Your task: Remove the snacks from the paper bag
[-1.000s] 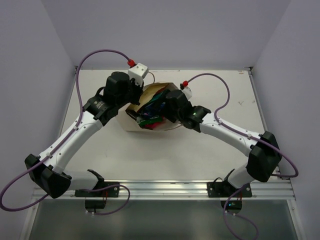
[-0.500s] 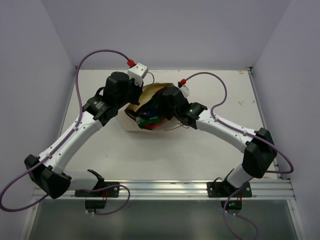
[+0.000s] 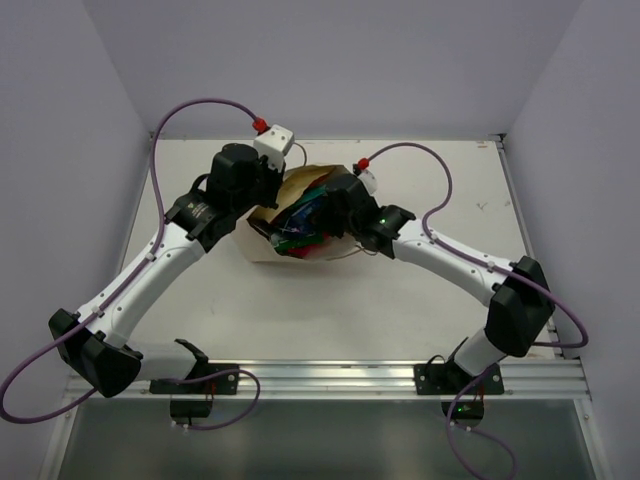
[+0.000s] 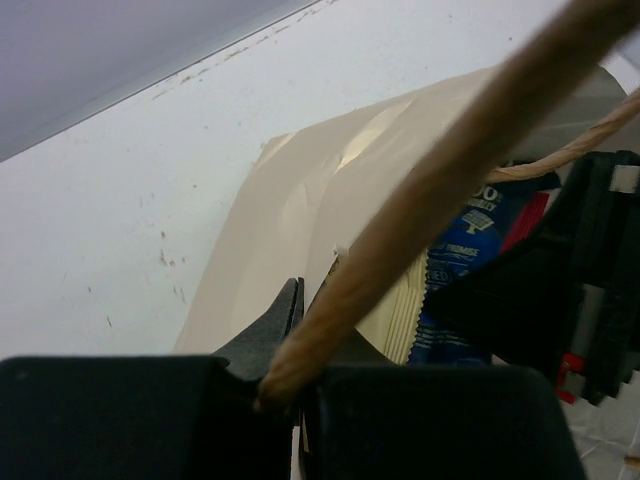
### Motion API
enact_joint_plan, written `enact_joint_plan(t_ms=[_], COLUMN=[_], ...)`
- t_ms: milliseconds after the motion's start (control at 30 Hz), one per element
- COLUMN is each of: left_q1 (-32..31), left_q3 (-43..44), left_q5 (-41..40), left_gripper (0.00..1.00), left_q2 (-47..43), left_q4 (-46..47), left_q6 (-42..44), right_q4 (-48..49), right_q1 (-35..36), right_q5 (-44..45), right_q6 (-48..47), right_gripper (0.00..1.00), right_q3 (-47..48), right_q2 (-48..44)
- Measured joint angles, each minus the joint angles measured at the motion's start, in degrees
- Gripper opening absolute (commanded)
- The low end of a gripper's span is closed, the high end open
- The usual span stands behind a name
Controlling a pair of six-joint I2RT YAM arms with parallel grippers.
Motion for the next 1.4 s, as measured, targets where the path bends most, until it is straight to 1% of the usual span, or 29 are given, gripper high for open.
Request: enact_joint_plan(t_ms=[167,367,500,600,733,867,967,1033,1233,1367,1400], left_q1=[0.0,0.0,0.0,0.0,0.0,0.0,0.0,0.0,0.0,0.0,0.0], left_q3=[0.0,0.0,0.0,0.0,0.0,0.0,0.7,1.4,2.1,2.1,2.1], left_q5=[-2.5,-5.7,-7.1,-8.2,-9.0,-8.8,-8.5,-8.5,-7.2,-6.3,-6.1], left_gripper=[0.0,0.0,0.0,0.0,0.0,0.0,0.0,0.0,0.0,0.0,0.0], left_q2=[0.0,0.0,0.0,0.0,0.0,0.0,0.2,0.5,1.1,1.1,1.1], left_q4=[0.3,0.3,0.3,0.2,0.2,0.3,-0.2,-0.3,-1.0,-1.3,-1.4], left_q6=[0.2,0.7,1.4,1.9,2.5,3.0,3.5,3.7,4.2,4.2,4.2], right_q4=[-3.1,-7.0,-7.6,-8.0,-8.0,-6.4,-2.5,1.8,15.9,21.6,22.8], right_q1=[0.0,0.0,-0.5,-3.8,-13.6,-23.0,-27.9,-30.3,-33.4,-33.6,-33.7], right_q5=[-1.9,-5.7,-6.3,-6.9,-9.1,-12.7,-16.4,-18.9,-23.6,-24.7,-25.0], right_q6=[-6.2,-17.0,-22.7,-26.2,-28.4,-29.8,-30.5,-31.1,-34.5,-36.1,-36.2], right_gripper=[0.0,0.0,0.0,0.0,0.0,0.0,0.0,0.0,0.0,0.0,0.04], right_q3=[0.4,6.3,7.5,8.9,10.8,11.2,11.1,11.1,10.8,8.5,7.0], right_q2=[-6.2,-19.0,-27.7,-31.8,-32.5,-28.0,-21.3,-14.4,7.5,15.5,16.3])
